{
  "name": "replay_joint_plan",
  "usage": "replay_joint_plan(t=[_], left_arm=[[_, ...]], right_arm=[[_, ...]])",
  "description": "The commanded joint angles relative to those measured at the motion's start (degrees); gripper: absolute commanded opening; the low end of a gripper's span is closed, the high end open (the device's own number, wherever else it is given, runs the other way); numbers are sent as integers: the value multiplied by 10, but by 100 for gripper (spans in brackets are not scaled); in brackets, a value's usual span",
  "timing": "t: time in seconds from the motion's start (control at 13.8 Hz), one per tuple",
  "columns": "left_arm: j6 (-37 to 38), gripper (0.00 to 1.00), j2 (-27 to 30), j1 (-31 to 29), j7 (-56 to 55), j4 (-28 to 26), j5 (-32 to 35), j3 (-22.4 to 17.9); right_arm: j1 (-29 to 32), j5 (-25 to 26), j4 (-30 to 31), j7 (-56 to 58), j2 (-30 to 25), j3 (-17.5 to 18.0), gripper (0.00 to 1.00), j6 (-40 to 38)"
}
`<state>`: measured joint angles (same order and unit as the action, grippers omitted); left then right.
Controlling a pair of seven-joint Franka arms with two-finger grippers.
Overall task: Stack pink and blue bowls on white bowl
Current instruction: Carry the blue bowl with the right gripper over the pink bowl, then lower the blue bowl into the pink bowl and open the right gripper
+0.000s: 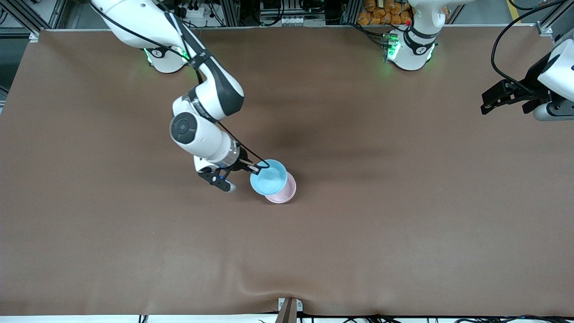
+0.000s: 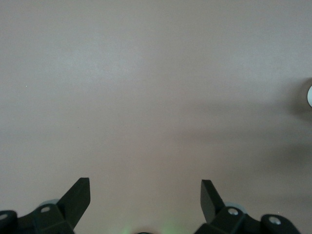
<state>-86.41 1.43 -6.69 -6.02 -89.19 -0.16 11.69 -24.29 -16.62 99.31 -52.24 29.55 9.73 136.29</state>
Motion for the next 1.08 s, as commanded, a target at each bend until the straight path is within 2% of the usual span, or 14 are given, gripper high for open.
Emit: replay_joint_plan(t=[0.0, 0.43, 1.01], left_arm=[[10, 100, -3, -2, 4, 11, 8, 3], [12, 100, 6, -2, 6, 16, 9, 3], [12, 100, 6, -2, 5, 25, 3, 5]], right_arm=[[-22, -7, -14, -20, 17, -9, 0, 8], [-30, 12, -12, -21, 34, -14, 0, 15], [-38, 12, -15, -20, 54, -14, 0, 51]])
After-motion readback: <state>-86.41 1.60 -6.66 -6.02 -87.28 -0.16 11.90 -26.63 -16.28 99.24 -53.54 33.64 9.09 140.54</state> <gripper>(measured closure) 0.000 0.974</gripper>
